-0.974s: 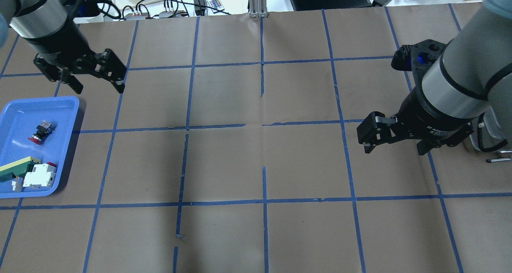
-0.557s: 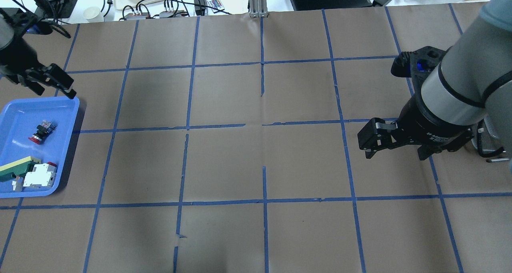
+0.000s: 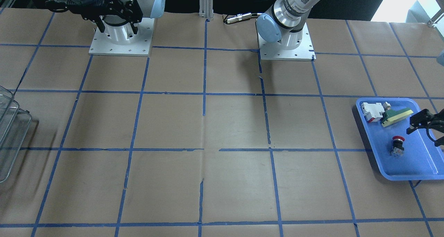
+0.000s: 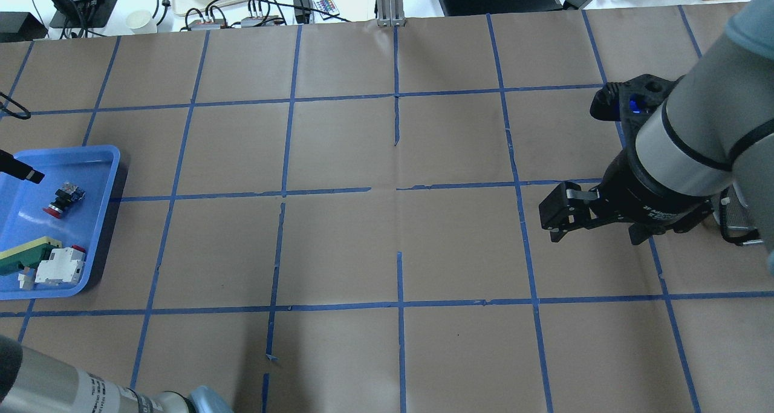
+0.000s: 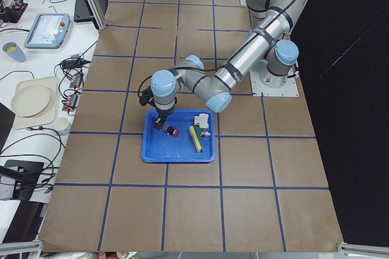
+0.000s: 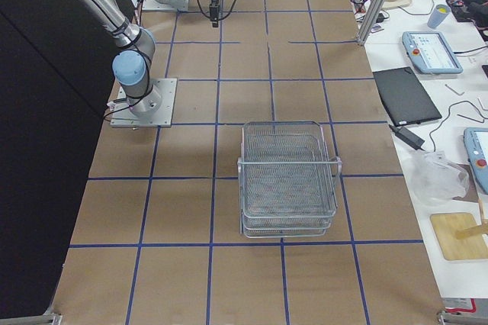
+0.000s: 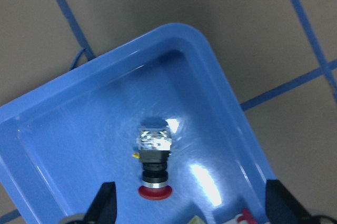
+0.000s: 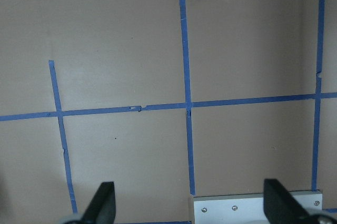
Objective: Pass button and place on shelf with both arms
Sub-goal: 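Move the left gripper down over the red-capped button in the blue tray, then grasp the red-capped button with the left gripper while the right gripper rises, then lift the button and carry it toward the open right gripper, then close the right gripper on the button held by the left gripper, then open the left gripper and pull it back while the right gripper withdraws, then carry the button with the right gripper over the wire mesh basket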
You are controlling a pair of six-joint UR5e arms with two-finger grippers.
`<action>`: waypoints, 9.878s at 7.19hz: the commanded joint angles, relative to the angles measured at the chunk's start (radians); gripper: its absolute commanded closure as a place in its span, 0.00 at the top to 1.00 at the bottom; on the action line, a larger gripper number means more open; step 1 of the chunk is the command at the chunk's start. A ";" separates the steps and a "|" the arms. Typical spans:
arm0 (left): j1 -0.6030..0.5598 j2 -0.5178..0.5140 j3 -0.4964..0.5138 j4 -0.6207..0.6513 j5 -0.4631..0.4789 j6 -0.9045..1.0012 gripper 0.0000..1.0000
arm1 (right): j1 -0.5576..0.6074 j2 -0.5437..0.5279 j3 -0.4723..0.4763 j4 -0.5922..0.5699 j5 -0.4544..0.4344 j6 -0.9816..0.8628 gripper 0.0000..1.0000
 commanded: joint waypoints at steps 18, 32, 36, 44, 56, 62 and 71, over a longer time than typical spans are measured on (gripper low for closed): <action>0.078 0.022 -0.240 0.256 -0.109 0.091 0.13 | -0.073 0.245 -0.166 -0.037 0.362 0.446 1.00; -0.981 0.467 -0.249 0.103 -0.349 -0.289 0.13 | -0.245 0.377 0.020 0.260 1.221 0.694 1.00; -1.040 0.450 -0.250 0.166 -0.327 -0.300 0.13 | -0.211 0.408 0.000 0.104 1.214 0.770 1.00; -1.069 0.444 -0.253 0.186 -0.322 -0.302 0.13 | -0.146 0.415 -0.009 -0.139 1.102 1.022 1.00; -1.069 0.444 -0.255 0.197 -0.324 -0.308 0.13 | -0.111 0.417 -0.011 -0.124 1.089 1.030 0.29; -1.069 0.447 -0.254 0.196 -0.322 -0.313 0.98 | -0.113 0.415 -0.015 -0.121 1.100 1.028 0.12; -0.641 0.466 -0.087 -0.246 0.013 -0.745 0.99 | -0.221 0.415 -0.306 -0.115 0.167 0.120 0.12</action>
